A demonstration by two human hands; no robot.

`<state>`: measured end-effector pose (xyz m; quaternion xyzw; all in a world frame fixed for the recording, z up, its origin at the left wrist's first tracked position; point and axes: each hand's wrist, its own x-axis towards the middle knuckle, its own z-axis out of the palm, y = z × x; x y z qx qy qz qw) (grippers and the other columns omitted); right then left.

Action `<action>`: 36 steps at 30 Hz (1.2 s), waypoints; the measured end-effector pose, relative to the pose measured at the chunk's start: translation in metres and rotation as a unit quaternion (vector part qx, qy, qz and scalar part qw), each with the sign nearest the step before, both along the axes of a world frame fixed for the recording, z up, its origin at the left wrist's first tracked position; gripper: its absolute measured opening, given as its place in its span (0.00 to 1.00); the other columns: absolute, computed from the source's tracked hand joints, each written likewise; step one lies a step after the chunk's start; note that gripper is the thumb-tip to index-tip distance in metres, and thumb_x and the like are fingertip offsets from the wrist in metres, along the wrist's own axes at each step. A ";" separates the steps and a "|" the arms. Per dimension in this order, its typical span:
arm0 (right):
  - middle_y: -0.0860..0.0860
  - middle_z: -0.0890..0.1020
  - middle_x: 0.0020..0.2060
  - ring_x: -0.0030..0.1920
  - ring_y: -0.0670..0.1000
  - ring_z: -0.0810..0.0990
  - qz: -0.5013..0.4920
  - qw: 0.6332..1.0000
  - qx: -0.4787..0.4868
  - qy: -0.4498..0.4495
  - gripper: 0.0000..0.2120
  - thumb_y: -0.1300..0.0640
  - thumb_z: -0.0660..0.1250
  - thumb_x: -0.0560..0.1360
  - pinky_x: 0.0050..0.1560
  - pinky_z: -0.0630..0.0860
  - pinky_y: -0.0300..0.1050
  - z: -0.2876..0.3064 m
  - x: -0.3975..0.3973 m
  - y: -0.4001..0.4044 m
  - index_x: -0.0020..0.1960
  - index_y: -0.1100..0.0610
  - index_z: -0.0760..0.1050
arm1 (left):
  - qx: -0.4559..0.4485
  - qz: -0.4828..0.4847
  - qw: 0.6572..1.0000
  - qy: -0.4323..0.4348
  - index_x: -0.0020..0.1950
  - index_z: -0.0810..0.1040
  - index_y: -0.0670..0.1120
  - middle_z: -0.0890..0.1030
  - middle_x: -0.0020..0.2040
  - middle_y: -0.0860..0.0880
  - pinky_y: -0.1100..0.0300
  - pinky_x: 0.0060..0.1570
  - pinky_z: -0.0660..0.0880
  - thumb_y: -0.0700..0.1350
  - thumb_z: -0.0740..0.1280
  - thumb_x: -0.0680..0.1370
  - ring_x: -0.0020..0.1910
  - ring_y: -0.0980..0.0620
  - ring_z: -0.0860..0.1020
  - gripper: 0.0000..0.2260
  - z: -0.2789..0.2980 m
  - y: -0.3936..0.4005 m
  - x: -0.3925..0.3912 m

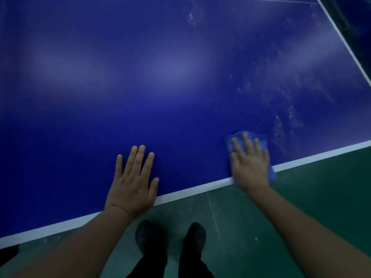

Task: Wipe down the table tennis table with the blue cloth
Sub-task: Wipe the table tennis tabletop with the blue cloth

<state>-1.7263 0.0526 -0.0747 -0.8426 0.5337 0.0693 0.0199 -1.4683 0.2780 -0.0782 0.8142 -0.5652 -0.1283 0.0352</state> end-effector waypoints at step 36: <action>0.49 0.53 0.81 0.79 0.60 0.52 -0.167 0.984 -0.015 -0.063 0.25 0.45 0.50 0.83 0.76 0.49 0.66 0.006 0.078 -0.152 0.80 0.45 0.58 | -0.016 0.012 1.000 0.001 0.76 0.66 0.42 0.60 0.79 0.39 0.32 0.72 0.52 0.54 0.53 0.78 0.78 0.39 0.56 0.29 0.002 -0.002 0.002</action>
